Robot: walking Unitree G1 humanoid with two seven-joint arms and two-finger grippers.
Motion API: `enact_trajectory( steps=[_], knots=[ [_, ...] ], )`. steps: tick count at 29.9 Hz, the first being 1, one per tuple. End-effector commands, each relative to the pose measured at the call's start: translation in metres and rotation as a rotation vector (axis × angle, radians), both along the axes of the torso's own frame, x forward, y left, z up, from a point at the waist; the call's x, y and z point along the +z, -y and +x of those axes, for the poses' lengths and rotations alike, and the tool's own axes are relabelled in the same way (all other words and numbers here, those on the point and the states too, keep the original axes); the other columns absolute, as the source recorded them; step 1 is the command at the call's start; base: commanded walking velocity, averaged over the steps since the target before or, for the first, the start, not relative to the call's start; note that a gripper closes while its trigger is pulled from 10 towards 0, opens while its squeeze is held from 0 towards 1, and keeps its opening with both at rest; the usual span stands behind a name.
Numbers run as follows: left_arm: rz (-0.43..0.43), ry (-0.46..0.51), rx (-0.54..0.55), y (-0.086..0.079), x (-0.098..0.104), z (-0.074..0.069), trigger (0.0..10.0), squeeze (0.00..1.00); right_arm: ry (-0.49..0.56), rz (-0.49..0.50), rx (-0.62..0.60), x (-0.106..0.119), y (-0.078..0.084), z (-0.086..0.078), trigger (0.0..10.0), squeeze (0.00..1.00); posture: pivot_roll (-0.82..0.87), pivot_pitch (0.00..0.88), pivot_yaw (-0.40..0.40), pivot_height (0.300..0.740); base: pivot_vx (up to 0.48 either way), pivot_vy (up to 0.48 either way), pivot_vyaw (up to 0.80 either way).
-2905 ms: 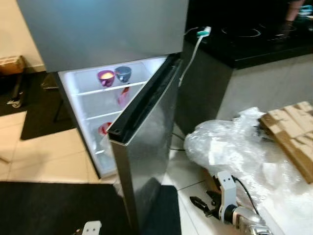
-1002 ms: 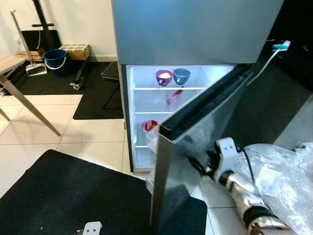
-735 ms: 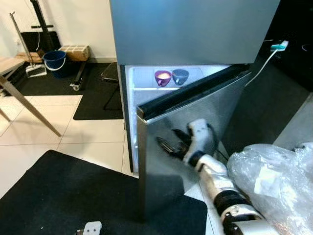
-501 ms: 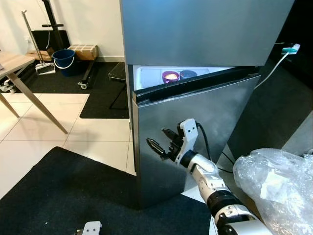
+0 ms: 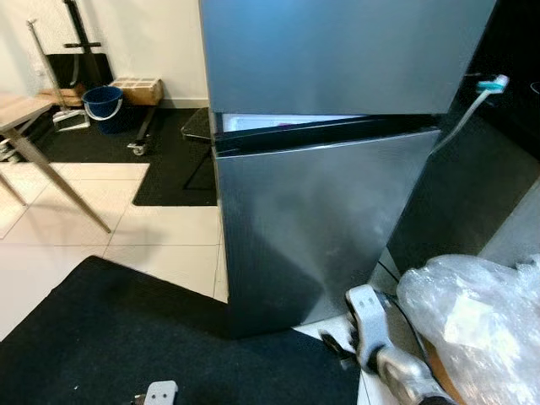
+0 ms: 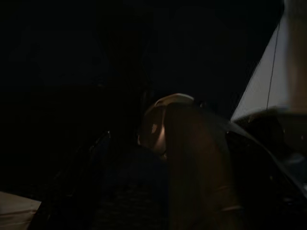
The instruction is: Restocking fridge
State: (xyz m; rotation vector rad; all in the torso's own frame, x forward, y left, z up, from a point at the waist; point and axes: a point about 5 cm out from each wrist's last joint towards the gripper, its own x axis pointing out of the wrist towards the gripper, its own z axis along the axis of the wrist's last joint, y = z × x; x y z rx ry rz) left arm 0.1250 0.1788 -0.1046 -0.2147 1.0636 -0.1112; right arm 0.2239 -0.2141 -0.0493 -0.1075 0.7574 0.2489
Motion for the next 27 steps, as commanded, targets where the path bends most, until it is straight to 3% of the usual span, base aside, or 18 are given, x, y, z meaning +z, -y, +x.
enact_trajectory(
  steps=[1, 2, 6, 10, 13, 21, 27],
  knots=[
    [-0.003, -0.036, -0.001, 0.001, -0.003, -0.009, 10.0, 0.00, -0.023, -0.008, -0.003, -0.003, -0.004, -0.002, 10.0, 0.00, 0.06, 0.000, -0.033, 0.740, 0.000, 0.000, 0.80],
    [-0.003, -0.036, -0.001, 0.001, -0.003, -0.009, 10.0, 0.00, -0.023, -0.008, -0.003, -0.003, -0.004, -0.002, 10.0, 0.00, 0.06, 0.000, -0.033, 0.740, 0.000, 0.000, 0.80],
    [0.015, -0.044, -0.016, -0.001, -0.003, -0.009, 10.0, 0.00, -0.166, -0.085, -0.086, -0.024, 0.017, -0.043, 10.0, 0.00, 0.05, 0.000, -0.030, 0.740, 0.000, 0.000, 0.80],
    [0.017, -0.045, -0.019, -0.001, -0.003, -0.009, 10.0, 0.00, -0.209, -0.111, -0.115, -0.029, 0.022, -0.056, 10.0, 0.00, 0.05, 0.000, -0.030, 0.740, 0.000, 0.000, 0.79],
    [0.021, -0.043, -0.018, -0.001, -0.003, -0.009, 10.0, 0.00, -0.289, -0.142, -0.161, -0.038, 0.031, -0.080, 10.0, 0.00, 0.05, 0.000, -0.024, 0.740, 0.000, 0.000, 0.79],
    [0.024, -0.040, 0.002, -0.002, -0.003, -0.008, 10.0, 0.00, -0.342, -0.145, -0.179, -0.045, 0.031, -0.099, 10.0, 0.00, 0.05, 0.000, -0.022, 0.740, 0.000, 0.000, 0.79],
    [0.033, -0.038, 0.008, -0.003, -0.003, -0.007, 10.0, 0.00, -0.351, -0.176, -0.200, -0.047, 0.032, -0.104, 10.0, 0.00, 0.04, 0.000, -0.018, 0.740, 0.000, 0.000, 0.00]
  ],
)
